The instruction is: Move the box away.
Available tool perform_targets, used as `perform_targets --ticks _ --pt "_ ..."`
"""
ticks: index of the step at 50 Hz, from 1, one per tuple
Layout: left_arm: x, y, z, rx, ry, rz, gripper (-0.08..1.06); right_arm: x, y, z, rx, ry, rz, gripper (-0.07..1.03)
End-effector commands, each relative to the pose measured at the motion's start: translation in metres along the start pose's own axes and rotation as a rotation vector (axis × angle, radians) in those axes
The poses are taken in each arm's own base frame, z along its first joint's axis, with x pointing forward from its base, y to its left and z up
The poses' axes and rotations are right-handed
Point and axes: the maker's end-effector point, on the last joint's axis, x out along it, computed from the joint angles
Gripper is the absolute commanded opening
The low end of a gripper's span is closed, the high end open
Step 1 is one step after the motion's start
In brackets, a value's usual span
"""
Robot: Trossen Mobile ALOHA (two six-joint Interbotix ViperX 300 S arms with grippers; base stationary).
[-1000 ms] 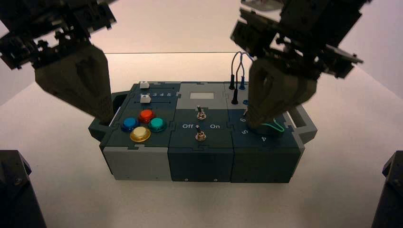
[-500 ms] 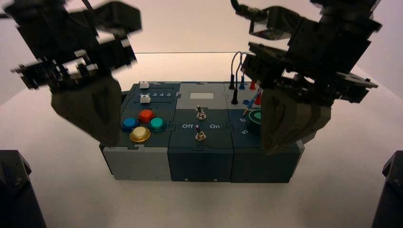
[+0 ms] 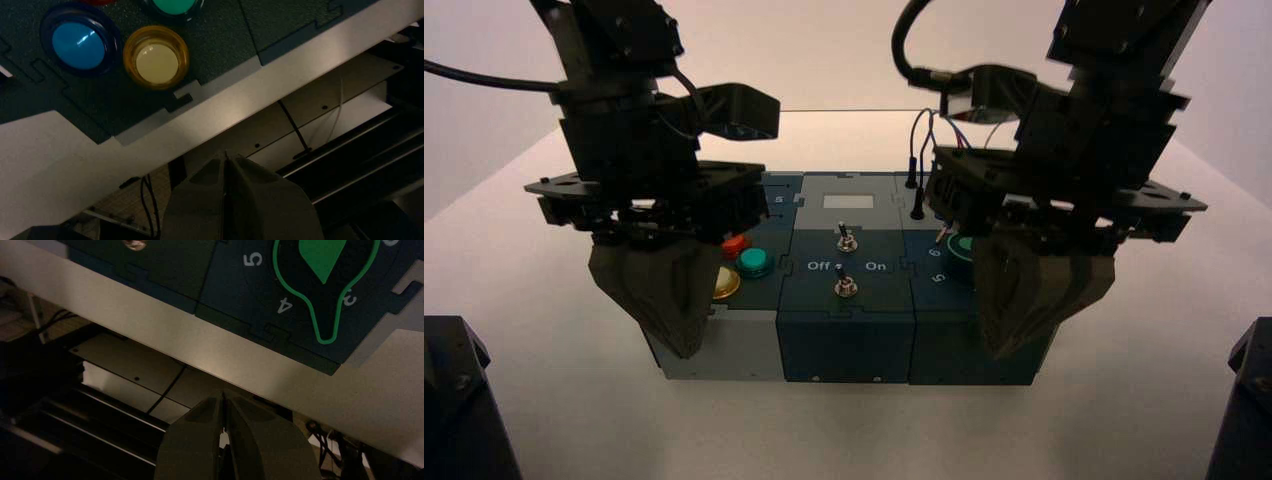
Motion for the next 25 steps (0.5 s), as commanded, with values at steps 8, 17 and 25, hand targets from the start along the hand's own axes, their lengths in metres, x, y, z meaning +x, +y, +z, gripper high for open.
perform_targets --ticks 8,17,25 --pt "-0.005 -0.007 0.017 0.024 -0.044 0.000 -0.03 0.010 0.006 0.013 -0.002 -0.019 -0.005 -0.02" --pt "0.003 -0.003 0.025 0.031 -0.036 0.029 -0.03 0.024 0.001 0.017 0.001 0.004 -0.047 -0.02" --pt "0.008 -0.001 0.030 0.038 -0.031 0.050 -0.03 0.028 0.001 0.020 -0.002 0.001 -0.056 -0.02"
